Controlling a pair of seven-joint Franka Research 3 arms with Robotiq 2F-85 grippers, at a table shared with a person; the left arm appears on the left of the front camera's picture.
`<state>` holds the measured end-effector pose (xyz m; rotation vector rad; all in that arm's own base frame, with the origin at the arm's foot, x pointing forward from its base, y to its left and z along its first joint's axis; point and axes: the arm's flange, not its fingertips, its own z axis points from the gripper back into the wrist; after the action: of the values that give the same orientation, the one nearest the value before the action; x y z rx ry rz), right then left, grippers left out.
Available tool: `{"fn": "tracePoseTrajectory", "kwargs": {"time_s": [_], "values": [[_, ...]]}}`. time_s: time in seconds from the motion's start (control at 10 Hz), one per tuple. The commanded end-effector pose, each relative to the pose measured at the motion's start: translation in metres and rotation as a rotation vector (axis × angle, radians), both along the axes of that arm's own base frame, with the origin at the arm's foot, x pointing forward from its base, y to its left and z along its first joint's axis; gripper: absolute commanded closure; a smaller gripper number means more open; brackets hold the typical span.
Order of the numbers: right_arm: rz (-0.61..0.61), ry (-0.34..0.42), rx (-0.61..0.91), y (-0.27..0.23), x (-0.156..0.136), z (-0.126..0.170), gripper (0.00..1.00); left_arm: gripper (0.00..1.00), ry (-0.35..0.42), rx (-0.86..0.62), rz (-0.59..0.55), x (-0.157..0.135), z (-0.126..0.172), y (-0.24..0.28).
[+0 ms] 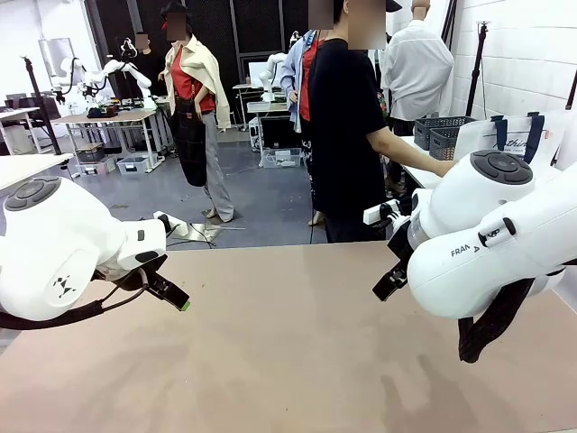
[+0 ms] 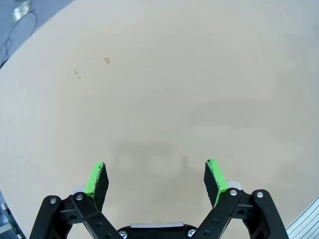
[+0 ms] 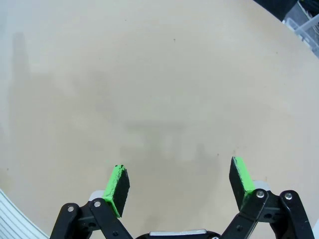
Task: Transfer purchased items from the store into the shopping bag.
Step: Open the Reusable shopping bag in the center of the table.
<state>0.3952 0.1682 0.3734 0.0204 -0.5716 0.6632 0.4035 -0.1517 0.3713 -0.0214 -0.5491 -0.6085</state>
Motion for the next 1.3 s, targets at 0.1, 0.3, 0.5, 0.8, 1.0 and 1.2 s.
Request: {"fn": "tracePoseTrajectory", "kwargs": {"time_s": [0.1, 0.3, 0.5, 0.8, 1.0, 1.2], "values": [[0.000, 0.000, 0.000, -0.0001, 0.0000, 0.0000, 0.00, 0.00, 0.000, -0.001, 0.002, 0.0003, 0.0000, 0.0008], [0.000, 0.000, 0.000, -0.0001, 0.0000, 0.0000, 0.00, 0.00, 0.000, -0.001, 0.002, 0.0003, 0.0000, 0.0008], [0.000, 0.000, 0.000, -0.0001, 0.0000, 0.0000, 0.00, 0.00, 0.000, -0.001, 0.002, 0.0003, 0.0000, 0.0008], [0.000, 0.000, 0.000, -0.0001, 0.0000, 0.0000, 0.00, 0.00, 0.000, -0.001, 0.002, 0.0003, 0.0000, 0.0008], [0.000, 0.000, 0.000, -0.0001, 0.0000, 0.0000, 0.00, 0.00, 0.000, -0.001, 0.002, 0.0003, 0.0000, 0.0008], [0.000, 0.000, 0.000, -0.0001, 0.0000, 0.0000, 0.00, 0.00, 0.000, -0.001, 0.002, 0.0003, 0.0000, 0.0008]]}}
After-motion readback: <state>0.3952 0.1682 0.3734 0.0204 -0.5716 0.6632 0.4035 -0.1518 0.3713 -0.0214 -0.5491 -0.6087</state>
